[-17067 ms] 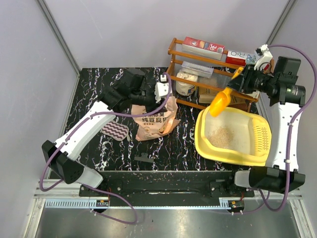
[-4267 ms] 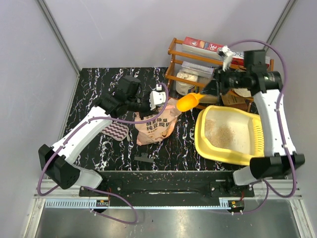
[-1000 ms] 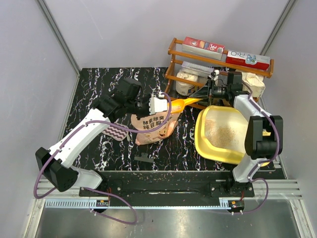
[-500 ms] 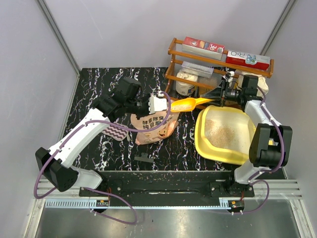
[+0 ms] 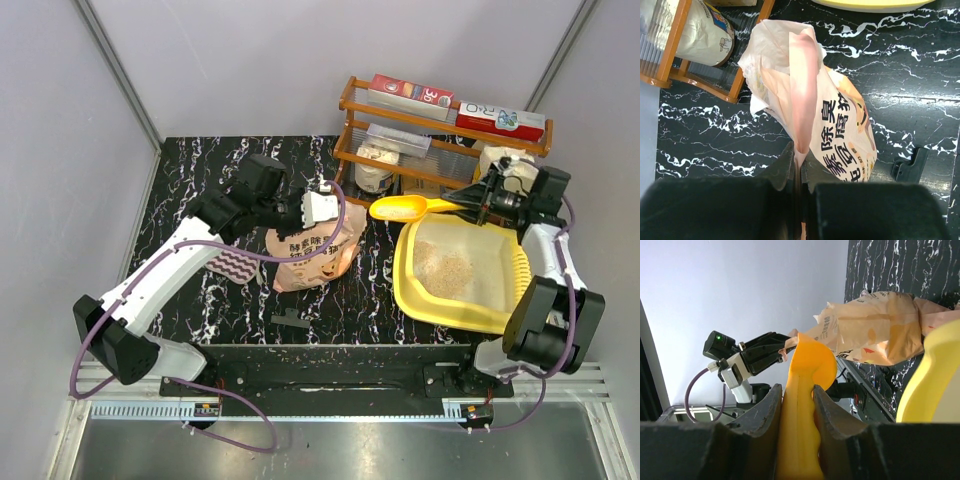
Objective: Fill the litter box with clean litter
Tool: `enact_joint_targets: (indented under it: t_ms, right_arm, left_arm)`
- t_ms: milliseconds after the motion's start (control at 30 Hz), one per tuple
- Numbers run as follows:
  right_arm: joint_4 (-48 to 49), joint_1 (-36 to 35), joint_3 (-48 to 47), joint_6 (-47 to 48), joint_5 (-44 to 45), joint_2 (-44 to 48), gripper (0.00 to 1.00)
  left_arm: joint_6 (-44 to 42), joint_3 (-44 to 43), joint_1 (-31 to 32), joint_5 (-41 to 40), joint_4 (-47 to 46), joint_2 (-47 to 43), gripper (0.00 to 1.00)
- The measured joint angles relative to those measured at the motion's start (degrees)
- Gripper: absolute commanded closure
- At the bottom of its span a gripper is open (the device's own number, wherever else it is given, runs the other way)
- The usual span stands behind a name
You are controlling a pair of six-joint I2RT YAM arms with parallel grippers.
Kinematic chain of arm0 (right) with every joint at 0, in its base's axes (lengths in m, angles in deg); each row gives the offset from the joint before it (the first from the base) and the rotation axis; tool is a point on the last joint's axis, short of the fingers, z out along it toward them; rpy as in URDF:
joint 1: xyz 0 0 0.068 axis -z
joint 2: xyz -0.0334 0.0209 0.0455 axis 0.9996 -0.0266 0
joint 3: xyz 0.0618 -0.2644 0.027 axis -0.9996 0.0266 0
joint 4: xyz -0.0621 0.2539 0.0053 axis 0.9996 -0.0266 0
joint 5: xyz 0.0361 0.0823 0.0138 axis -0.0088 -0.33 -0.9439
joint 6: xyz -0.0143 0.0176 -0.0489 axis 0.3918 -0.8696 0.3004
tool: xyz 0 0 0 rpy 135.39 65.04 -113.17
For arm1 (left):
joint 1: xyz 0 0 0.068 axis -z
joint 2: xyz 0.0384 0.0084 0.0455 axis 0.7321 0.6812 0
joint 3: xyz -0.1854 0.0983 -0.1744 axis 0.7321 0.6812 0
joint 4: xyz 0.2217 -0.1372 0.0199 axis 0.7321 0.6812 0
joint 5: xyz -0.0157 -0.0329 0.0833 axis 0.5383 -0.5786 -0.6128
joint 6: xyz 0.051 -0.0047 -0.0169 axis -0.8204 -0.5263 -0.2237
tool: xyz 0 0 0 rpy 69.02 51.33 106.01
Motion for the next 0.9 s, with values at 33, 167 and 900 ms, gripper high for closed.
enact_joint_targets:
  t_ms: [33, 167, 900]
  right_arm:
    - [0.0, 1.3, 1.1, -0.2, -0.4, 1.3, 1.0]
    - [0.0, 6.1, 4.8, -1.0, -1.4, 5.1, 1.0]
    - [-0.4, 30.3, 16.2, -3.9, -2.4, 17.9, 1.0]
  left_arm:
    - [0.2, 0.0, 0.0, 0.2, -0.2, 0.1, 1.0]
    - [1.3, -0.1, -0.1, 1.2, -0.6, 0.5, 1.0]
    - [4.1, -1.3, 0.2, 6.2, -1.8, 2.7, 1.0]
